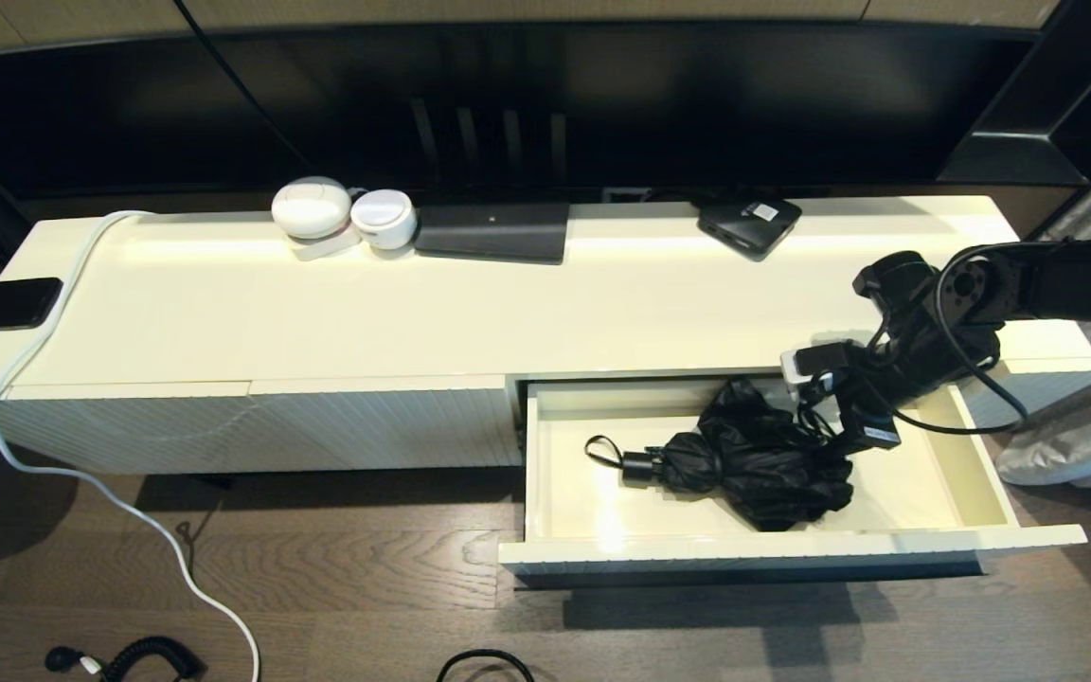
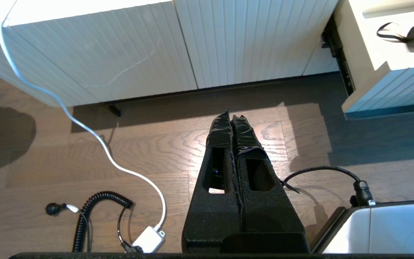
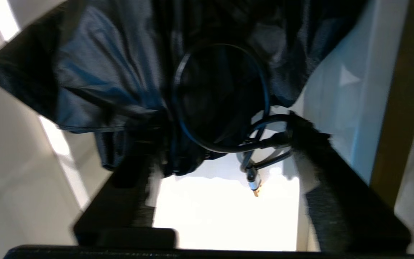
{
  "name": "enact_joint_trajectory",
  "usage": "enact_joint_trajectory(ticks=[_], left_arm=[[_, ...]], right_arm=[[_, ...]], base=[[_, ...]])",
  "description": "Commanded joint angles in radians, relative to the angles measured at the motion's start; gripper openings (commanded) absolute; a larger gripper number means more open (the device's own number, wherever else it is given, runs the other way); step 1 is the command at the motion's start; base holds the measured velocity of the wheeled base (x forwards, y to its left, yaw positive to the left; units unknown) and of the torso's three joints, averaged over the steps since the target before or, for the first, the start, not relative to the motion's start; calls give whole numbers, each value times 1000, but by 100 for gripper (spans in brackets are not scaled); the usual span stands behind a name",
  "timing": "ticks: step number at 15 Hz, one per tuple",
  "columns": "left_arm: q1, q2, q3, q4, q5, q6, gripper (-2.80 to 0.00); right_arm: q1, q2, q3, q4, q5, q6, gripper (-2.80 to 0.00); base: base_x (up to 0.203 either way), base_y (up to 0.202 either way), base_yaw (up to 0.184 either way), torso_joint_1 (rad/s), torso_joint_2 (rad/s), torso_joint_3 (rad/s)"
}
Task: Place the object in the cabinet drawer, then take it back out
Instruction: Take the umbrella out of the drawer and put it on the table
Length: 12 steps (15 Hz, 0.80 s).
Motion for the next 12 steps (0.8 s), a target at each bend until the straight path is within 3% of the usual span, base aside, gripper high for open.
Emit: enact_joint_trajectory(ticks=[1, 12], left_arm=[[0, 0, 0, 1, 0, 1, -280], [1, 0, 0, -1, 0, 1, -280]], right_arm=[[3, -22, 10, 28, 2, -8, -280], [15, -182, 144, 50, -7, -9, -280]], base=[[0, 0, 0, 0, 0, 0], [0, 0, 0, 0, 0, 0]])
